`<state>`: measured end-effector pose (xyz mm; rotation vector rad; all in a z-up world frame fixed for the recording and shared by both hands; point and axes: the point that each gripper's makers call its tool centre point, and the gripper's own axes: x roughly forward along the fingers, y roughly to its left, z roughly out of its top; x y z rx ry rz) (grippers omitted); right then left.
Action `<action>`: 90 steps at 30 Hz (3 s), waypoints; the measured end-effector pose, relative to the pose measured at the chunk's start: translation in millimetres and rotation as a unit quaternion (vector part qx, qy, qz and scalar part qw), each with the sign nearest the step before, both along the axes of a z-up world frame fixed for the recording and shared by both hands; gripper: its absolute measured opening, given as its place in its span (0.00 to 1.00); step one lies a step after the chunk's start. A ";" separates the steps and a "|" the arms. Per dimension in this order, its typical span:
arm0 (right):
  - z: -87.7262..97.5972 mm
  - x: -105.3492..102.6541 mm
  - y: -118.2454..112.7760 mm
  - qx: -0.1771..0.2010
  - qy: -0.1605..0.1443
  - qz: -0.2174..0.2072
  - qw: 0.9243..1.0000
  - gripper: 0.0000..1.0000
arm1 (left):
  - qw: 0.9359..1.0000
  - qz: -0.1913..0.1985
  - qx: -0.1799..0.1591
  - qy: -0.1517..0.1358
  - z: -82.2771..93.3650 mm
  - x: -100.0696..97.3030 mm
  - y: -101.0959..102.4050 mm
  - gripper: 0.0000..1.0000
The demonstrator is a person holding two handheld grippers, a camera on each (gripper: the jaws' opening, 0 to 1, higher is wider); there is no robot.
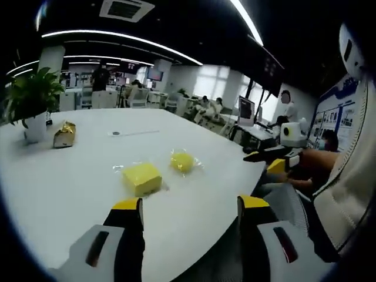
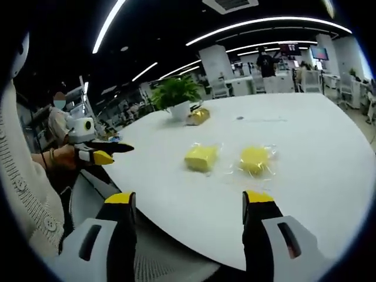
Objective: Compare the silicone blocks by pressing each to a similar depth, holding the contact briefly, and releasing to observe deformation and rebound differences across the visible hardness samples.
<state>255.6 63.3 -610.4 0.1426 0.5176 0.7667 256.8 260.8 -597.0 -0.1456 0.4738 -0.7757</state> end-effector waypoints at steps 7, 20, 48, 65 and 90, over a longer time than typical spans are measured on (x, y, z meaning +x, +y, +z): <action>1.2 1.8 -1.5 -0.002 -0.010 -0.001 1.000 0.70 | 1.000 0.007 0.001 0.011 -8.4 -5.8 3.0 0.69; -1.0 -1.3 -13.8 -0.006 -0.004 -0.015 1.000 0.68 | 1.000 0.014 -0.001 0.021 -11.6 -4.4 3.6 0.73; 4.6 13.7 -18.6 0.049 0.005 -0.048 0.998 0.64 | 0.980 0.034 -0.160 0.116 25.9 44.5 -24.0 0.69; -12.4 16.0 -29.4 0.064 0.031 -0.065 0.995 0.63 | 0.964 -0.013 -0.188 0.186 38.8 140.1 -105.6 0.68; -44.4 10.7 -80.6 0.061 0.069 -0.129 0.987 0.62 | 0.878 0.116 -0.218 0.409 -80.5 240.1 -164.1 0.68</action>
